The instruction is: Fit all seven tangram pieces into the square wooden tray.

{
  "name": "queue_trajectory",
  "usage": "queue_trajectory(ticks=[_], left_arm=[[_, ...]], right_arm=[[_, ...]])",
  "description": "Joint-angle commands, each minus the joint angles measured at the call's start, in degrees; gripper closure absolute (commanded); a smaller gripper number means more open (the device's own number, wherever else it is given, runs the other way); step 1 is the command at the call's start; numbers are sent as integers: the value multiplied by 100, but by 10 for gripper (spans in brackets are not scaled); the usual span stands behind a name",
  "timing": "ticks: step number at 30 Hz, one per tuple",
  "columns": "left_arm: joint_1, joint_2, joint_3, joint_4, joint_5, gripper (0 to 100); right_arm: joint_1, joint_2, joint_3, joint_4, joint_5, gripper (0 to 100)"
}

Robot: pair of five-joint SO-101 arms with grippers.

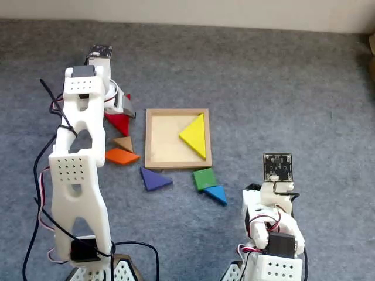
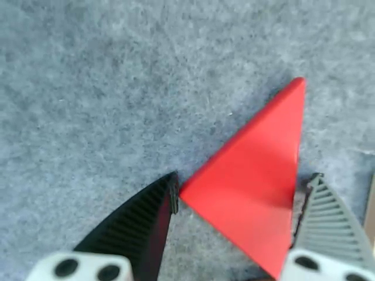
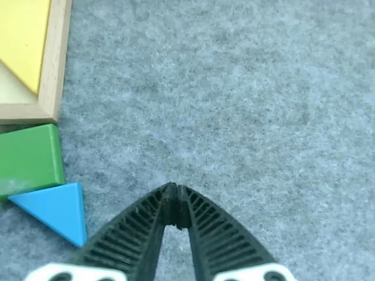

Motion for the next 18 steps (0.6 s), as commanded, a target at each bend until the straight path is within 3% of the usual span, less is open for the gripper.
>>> queue_trajectory(ticks=[1, 8, 18], left_arm=[[163, -48, -233, -26, 0, 722], [171, 110, -268, -35, 0, 847], [532, -541, -268, 387, -501, 856]], right_arm=[[66, -84, 576, 48, 62, 986], [66, -84, 576, 48, 62, 986], [66, -84, 576, 48, 62, 986]])
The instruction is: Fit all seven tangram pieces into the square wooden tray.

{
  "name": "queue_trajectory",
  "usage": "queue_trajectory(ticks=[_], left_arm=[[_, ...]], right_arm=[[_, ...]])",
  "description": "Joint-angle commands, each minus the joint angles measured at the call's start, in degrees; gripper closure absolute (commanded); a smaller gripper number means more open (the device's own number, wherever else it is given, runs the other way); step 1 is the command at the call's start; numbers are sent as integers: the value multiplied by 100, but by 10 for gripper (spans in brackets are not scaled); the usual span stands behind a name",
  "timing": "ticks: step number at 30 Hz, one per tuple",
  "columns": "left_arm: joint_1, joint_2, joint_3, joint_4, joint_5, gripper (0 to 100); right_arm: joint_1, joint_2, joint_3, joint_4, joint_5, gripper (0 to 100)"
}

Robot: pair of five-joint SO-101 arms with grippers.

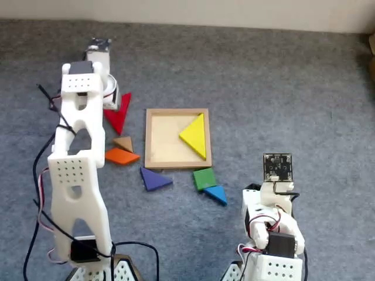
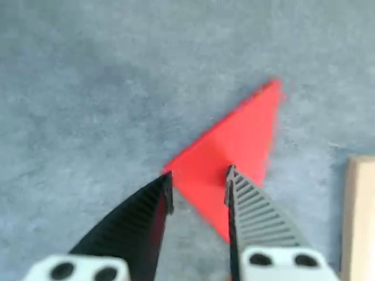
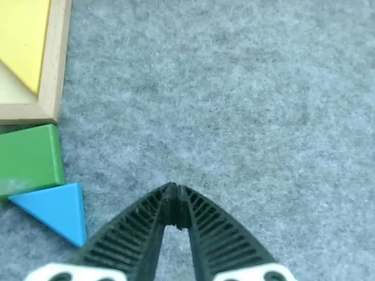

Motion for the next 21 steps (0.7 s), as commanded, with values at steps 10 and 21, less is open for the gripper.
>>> queue_trajectory(ticks=[10, 21], left_arm=[[75, -611, -75, 299, -149, 771], [-277, -558, -48, -26, -369, 694]], right_arm=[[66, -84, 576, 48, 62, 986], [66, -75, 576, 48, 62, 986]])
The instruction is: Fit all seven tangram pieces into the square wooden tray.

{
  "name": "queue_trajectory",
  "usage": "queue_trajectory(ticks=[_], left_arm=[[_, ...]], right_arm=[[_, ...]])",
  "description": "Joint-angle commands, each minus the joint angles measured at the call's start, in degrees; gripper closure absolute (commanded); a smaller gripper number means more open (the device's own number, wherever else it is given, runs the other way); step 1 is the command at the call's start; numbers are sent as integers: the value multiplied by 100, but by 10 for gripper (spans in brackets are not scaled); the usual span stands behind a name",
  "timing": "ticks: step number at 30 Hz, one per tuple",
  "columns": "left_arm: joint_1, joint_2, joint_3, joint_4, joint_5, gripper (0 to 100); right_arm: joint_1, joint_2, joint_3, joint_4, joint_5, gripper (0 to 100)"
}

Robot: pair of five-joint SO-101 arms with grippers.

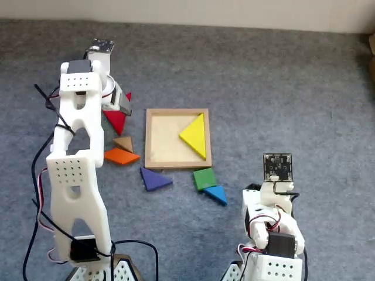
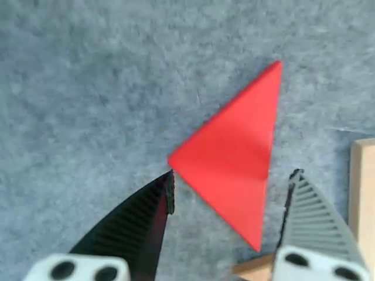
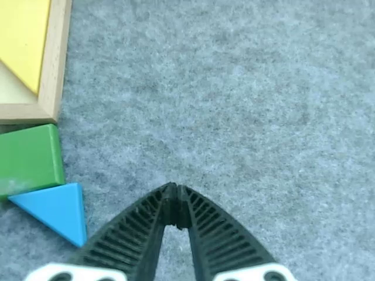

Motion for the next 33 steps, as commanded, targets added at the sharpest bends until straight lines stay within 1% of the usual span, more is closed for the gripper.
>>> queue_trajectory(ticks=[1, 7, 11, 14, 16, 24, 29, 33], left_arm=[[-66, -382, -66, -255, -149, 694], [-48, 303, -330, -431, -149, 694], [-75, 936, -980, -369, -149, 694], [-40, 1209, -1578, 79, -202, 698], [31, 1358, -1886, 352, -440, 700], [154, 1877, -2659, 905, -1020, 830], [286, 1912, -2862, 1292, -1266, 868], [382, 1895, -3160, 1574, -1292, 899]], right_arm=[[66, -75, 576, 40, 62, 986], [66, -75, 576, 40, 62, 986], [66, -75, 576, 40, 62, 986], [66, -75, 576, 40, 62, 986], [66, -75, 576, 40, 62, 986], [66, -75, 576, 40, 62, 986], [66, -75, 576, 40, 62, 986], [75, -75, 576, 40, 62, 986]])
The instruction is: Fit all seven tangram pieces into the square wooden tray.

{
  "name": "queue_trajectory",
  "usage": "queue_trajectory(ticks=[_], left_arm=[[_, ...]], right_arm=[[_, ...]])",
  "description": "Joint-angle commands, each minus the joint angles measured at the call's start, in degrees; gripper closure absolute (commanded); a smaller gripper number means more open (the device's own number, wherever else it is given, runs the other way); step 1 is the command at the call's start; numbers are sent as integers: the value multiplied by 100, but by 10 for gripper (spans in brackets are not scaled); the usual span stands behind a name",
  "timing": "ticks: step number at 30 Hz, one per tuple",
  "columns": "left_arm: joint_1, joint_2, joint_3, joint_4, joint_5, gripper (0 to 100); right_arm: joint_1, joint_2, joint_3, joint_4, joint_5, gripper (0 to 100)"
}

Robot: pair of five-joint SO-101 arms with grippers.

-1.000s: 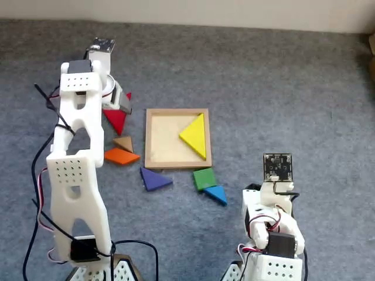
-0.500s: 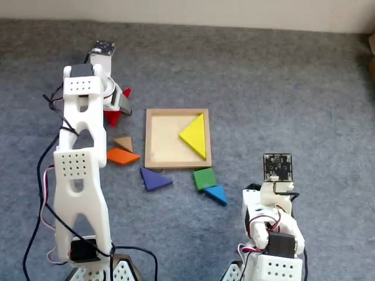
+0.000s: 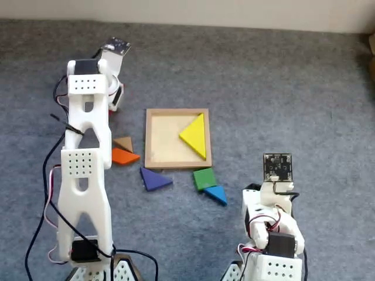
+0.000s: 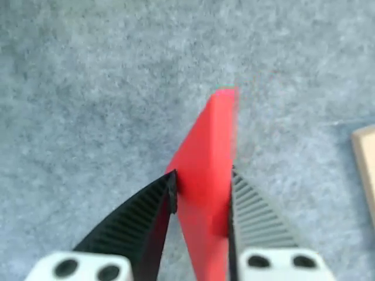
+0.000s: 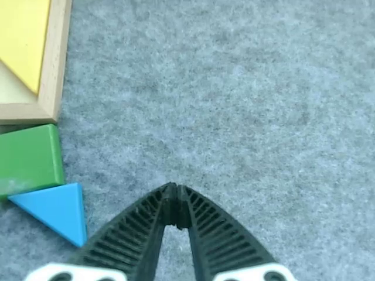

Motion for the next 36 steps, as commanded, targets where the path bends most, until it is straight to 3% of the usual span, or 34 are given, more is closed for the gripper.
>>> queue_trajectory(ticks=[1, 7, 16, 31, 36], left_arm=[[215, 31, -365, 404, -70, 910], [330, 22, -1068, 589, -448, 995], [796, -699, -760, 633, -492, 995], [2114, -4708, 3714, 589, -897, 995], [2360, -5499, 5077, -149, -1002, 995]], right_arm=[[75, -75, 576, 40, 62, 986], [75, -75, 576, 40, 62, 986], [75, -75, 576, 40, 62, 986], [75, -75, 576, 31, 62, 986], [75, -75, 576, 31, 62, 986]])
